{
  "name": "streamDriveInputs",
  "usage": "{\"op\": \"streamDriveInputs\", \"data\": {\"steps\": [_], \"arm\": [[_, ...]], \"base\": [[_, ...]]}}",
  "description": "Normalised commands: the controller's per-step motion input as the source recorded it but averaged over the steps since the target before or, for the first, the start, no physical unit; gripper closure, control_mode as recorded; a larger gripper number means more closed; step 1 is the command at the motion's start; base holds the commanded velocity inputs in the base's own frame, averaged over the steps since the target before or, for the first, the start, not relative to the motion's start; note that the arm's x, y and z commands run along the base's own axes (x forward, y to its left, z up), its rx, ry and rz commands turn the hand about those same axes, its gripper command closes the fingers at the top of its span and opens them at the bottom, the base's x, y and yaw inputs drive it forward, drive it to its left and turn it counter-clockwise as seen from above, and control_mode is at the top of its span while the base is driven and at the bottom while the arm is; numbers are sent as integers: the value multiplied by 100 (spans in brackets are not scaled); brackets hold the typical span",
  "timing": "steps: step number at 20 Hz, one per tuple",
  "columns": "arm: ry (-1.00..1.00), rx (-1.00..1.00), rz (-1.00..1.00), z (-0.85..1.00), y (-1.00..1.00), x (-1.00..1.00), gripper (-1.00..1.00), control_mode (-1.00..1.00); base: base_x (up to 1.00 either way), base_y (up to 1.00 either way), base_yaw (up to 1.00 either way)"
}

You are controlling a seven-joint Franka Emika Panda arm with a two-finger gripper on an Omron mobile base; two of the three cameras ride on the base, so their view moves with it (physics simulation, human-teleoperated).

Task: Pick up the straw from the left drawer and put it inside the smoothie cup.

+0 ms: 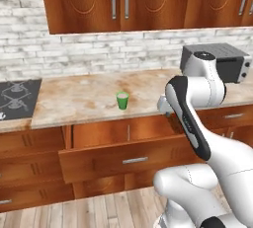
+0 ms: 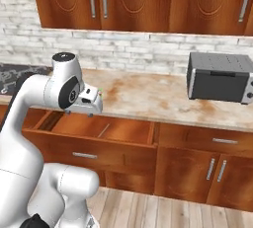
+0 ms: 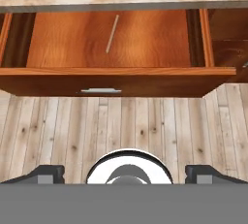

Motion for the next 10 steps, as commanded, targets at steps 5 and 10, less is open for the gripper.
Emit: {"op": "streamDriveInputs", "data": {"steps": [5,10], "arm": [[0,0,0,0,0,0,-100,100],[0,0,0,0,0,0,-100,100]], "base": [[1,71,0],[2,15,0]]}}
